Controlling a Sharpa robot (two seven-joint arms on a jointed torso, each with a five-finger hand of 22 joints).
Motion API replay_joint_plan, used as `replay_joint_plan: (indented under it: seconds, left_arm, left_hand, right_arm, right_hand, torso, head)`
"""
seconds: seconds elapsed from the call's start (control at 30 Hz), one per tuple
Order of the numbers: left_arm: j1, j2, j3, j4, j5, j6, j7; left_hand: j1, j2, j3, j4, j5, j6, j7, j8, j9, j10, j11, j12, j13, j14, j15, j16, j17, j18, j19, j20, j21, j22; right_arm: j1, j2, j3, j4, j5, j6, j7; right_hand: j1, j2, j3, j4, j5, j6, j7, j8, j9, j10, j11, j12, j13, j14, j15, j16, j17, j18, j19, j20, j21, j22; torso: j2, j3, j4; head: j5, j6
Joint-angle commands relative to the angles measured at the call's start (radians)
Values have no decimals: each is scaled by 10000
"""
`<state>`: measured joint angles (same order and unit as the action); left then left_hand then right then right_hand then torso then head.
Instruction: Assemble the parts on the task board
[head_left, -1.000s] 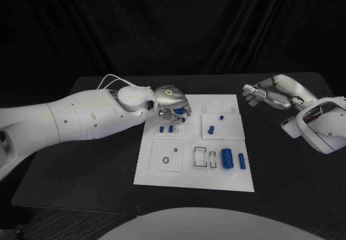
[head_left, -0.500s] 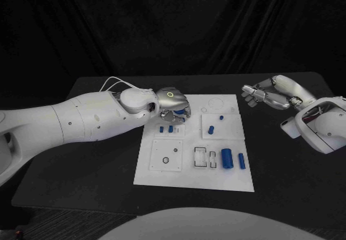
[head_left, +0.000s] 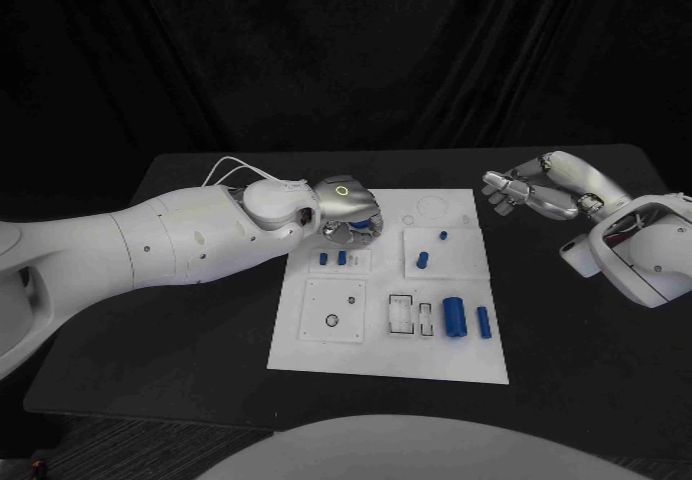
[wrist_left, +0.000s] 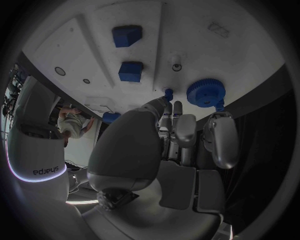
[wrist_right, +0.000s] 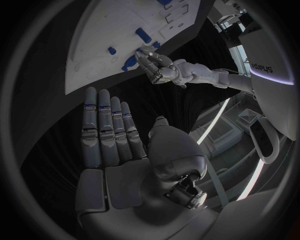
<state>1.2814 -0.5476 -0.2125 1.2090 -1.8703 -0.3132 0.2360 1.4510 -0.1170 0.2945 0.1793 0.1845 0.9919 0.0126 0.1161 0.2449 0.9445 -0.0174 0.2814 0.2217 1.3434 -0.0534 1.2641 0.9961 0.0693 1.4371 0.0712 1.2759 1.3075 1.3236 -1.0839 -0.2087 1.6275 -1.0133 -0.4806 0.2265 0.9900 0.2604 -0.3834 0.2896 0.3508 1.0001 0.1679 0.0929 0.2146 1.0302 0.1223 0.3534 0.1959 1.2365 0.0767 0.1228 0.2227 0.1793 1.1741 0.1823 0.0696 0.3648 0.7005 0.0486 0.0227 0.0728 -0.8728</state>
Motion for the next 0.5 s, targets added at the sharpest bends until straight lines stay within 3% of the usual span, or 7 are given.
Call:
replay_joint_plan:
  seconds: [0.03, 0.5]
  left_arm:
    - [-48, 16, 4, -22, -99, -3, -3]
    - [-102, 0, 5, -66, -99, 147, -70]
  left_hand:
    - [-68, -29, 36, 20, -68, 68, 37, -10, -15, 90, 2, -69, -28, -51, 21, -54, -13, -36, -77, -14, -45, 1755]
    - [-267, -40, 62, 61, -292, 71, 49, -61, -50, 467, 5, -176, -100, -36, 26, -66, -96, -34, -75, -9, -82, 1754]
  right_arm:
    - [-4, -3, 8, -2, -60, 54, -222]
    - [-9, 38, 8, -57, -60, 220, -321]
  right_hand:
    - [46, 71, 45, 7, 64, 70, 11, 51, 10, 76, -25, 40, -11, 47, -3, -49, -1, 40, 69, 31, 47, -9]
    - [78, 84, 58, -1, 92, 83, 8, 57, 12, 97, -30, 51, -14, 63, -8, -51, 2, 40, 80, 27, 51, -16]
  torso:
    - [2, -4, 5]
    - [1, -10, 8]
  head:
    - [-13, 2]
    - [-4, 2]
